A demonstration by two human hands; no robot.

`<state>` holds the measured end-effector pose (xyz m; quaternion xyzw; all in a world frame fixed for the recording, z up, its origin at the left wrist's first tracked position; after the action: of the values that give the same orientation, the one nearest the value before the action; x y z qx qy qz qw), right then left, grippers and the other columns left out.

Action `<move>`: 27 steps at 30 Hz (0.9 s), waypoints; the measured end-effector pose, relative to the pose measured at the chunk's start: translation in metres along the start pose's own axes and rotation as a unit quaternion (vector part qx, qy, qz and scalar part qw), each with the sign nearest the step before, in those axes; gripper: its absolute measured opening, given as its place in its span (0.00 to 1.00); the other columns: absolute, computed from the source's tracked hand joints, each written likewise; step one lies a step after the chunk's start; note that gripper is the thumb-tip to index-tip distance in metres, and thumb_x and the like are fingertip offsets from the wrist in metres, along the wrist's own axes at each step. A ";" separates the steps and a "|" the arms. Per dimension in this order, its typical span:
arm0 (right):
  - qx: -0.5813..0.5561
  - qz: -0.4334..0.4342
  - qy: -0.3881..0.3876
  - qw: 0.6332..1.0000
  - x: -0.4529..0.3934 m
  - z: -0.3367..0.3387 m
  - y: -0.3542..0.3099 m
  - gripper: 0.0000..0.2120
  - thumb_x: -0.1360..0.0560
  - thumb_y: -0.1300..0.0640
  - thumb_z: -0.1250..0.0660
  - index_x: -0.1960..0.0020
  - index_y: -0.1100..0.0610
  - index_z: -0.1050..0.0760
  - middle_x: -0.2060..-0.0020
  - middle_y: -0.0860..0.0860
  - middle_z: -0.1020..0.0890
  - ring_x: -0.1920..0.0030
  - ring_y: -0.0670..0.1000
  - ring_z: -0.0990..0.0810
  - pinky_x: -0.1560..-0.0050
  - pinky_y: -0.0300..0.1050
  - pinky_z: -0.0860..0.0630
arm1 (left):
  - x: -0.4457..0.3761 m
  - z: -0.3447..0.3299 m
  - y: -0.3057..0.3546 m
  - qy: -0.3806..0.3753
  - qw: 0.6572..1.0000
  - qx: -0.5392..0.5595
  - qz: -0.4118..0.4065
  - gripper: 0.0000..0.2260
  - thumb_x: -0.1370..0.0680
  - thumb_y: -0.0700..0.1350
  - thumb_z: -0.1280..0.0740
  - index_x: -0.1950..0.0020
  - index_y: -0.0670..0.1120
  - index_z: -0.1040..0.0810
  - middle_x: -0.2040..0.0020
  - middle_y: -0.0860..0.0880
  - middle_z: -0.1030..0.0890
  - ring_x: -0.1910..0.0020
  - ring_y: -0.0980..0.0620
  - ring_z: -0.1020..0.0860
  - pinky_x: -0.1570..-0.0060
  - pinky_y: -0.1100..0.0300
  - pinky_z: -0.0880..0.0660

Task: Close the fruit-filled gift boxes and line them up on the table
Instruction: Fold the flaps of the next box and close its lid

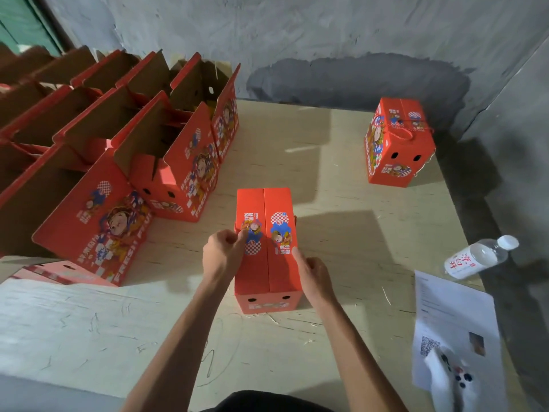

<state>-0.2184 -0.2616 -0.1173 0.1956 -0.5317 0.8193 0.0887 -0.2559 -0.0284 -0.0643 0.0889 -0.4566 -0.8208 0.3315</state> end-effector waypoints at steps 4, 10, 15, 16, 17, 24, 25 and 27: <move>-0.165 0.001 -0.007 0.986 -0.006 -0.002 -0.009 0.06 0.22 0.51 0.27 0.46 0.49 0.18 0.54 0.42 0.14 0.51 0.44 0.15 0.56 0.34 0.24 | 0.019 -0.003 0.029 -0.033 0.998 0.005 -0.055 0.21 0.19 0.54 0.33 0.69 0.46 0.26 0.75 0.55 0.24 0.74 0.54 0.28 0.75 0.62 0.34; -0.162 0.022 0.033 0.986 -0.013 0.000 -0.042 0.04 0.27 0.65 0.25 0.55 0.59 0.19 0.60 0.52 0.16 0.59 0.51 0.19 0.63 0.30 0.27 | 0.036 -0.014 0.066 -0.109 0.985 0.098 -0.087 0.16 0.26 0.46 0.45 0.56 0.47 0.16 0.61 0.51 0.15 0.61 0.47 0.17 0.59 0.44 0.18; -0.156 0.113 0.075 0.978 0.000 0.005 -0.068 0.08 0.23 0.62 0.27 0.56 0.54 0.24 0.58 0.51 0.17 0.58 0.50 0.19 0.58 0.41 0.26 | 0.037 -0.008 0.077 -0.091 0.982 0.102 -0.133 0.12 0.20 0.35 0.37 0.50 0.45 0.14 0.57 0.49 0.14 0.58 0.47 0.15 0.52 0.43 0.17; -0.172 0.137 0.058 0.974 0.004 0.001 -0.078 0.07 0.21 0.64 0.29 0.55 0.54 0.25 0.59 0.51 0.17 0.60 0.49 0.20 0.59 0.41 0.25 | 0.037 -0.006 0.078 -0.089 0.980 0.105 -0.141 0.10 0.20 0.35 0.34 0.50 0.44 0.13 0.56 0.48 0.14 0.58 0.48 0.15 0.52 0.43 0.17; -0.197 0.155 0.034 0.968 0.009 -0.005 -0.088 0.07 0.20 0.66 0.33 0.51 0.55 0.25 0.58 0.53 0.17 0.60 0.50 0.20 0.58 0.43 0.23 | 0.037 -0.004 0.080 -0.093 0.978 0.115 -0.146 0.08 0.21 0.36 0.32 0.49 0.43 0.13 0.56 0.47 0.13 0.58 0.48 0.14 0.52 0.44 0.17; -0.143 0.245 0.016 0.959 0.032 -0.023 -0.134 0.09 0.20 0.51 0.38 0.44 0.52 0.22 0.55 0.44 0.16 0.55 0.41 0.18 0.54 0.33 0.24 | 0.037 0.029 0.094 -0.037 0.975 0.086 -0.201 0.05 0.26 0.38 0.25 0.54 0.47 0.13 0.56 0.52 0.16 0.57 0.59 0.18 0.56 0.60 0.23; -0.145 0.231 -0.005 0.962 0.032 -0.025 -0.136 0.08 0.20 0.49 0.36 0.46 0.51 0.21 0.58 0.45 0.15 0.58 0.42 0.17 0.56 0.35 0.23 | 0.037 0.033 0.092 -0.031 0.977 0.081 -0.195 0.04 0.27 0.39 0.25 0.55 0.47 0.13 0.57 0.52 0.16 0.58 0.58 0.19 0.57 0.61 0.24; -0.117 0.217 -0.051 0.968 0.030 -0.032 -0.138 0.07 0.20 0.49 0.33 0.51 0.51 0.19 0.62 0.47 0.15 0.61 0.48 0.17 0.58 0.49 0.19 | 0.036 0.035 0.083 -0.026 0.985 0.072 -0.157 0.02 0.28 0.41 0.25 0.56 0.47 0.15 0.60 0.53 0.16 0.60 0.56 0.18 0.60 0.59 0.23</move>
<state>-0.2041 -0.1764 -0.0011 0.1053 -0.6573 0.7400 -0.0960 -0.2604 -0.0567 0.0283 0.1616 -0.5037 -0.8295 0.1791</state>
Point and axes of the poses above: each hand's wrist, its own x-axis away from the middle knuckle, its own z-axis out of the back of the hand, y = z × x, the point moved 6 cm from there along -x, towards the middle knuckle
